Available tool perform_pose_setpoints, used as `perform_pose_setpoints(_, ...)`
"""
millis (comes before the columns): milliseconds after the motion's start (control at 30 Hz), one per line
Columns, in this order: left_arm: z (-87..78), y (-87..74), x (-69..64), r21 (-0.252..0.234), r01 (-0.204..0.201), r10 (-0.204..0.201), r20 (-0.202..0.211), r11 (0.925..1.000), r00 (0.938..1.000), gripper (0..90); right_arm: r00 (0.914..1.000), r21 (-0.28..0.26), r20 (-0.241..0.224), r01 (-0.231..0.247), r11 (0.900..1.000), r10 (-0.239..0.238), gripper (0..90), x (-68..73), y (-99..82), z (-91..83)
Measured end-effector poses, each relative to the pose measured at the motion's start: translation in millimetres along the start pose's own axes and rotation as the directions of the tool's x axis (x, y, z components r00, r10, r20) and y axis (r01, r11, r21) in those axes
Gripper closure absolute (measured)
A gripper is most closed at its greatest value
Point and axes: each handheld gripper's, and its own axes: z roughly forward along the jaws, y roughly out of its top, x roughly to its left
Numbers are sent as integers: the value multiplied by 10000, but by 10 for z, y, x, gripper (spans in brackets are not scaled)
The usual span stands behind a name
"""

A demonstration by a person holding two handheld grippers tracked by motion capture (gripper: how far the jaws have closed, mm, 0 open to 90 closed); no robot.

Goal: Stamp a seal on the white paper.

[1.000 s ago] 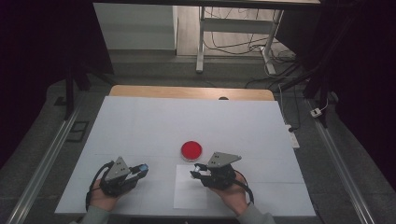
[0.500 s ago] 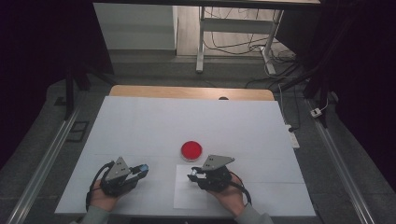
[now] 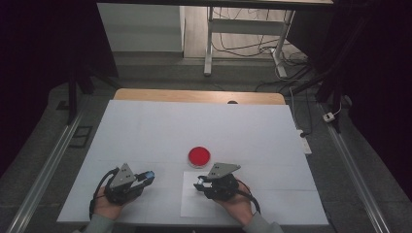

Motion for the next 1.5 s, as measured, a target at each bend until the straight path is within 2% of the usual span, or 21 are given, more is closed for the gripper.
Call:
perform_pose_setpoints(567,1,0,-1,13,-14,14,13,10000,10000,744,10000,137,74,-5,9999,4,668,6,-26,55)
perform_pose_setpoints(1133,7,-4,1,30,-10,10,17,10000,10000,745,9994,361,201,285,9989,-292,669,23,-34,104)
perform_pose_setpoints(1300,5,-2,-1,30,-18,18,19,10000,10000,745,9996,361,158,222,9991,-228,669,21,-32,110)
perform_pose_setpoints(1500,3,-3,0,24,-12,12,18,10000,10000,744,9993,604,215,276,9978,-290,670,32,-35,143)
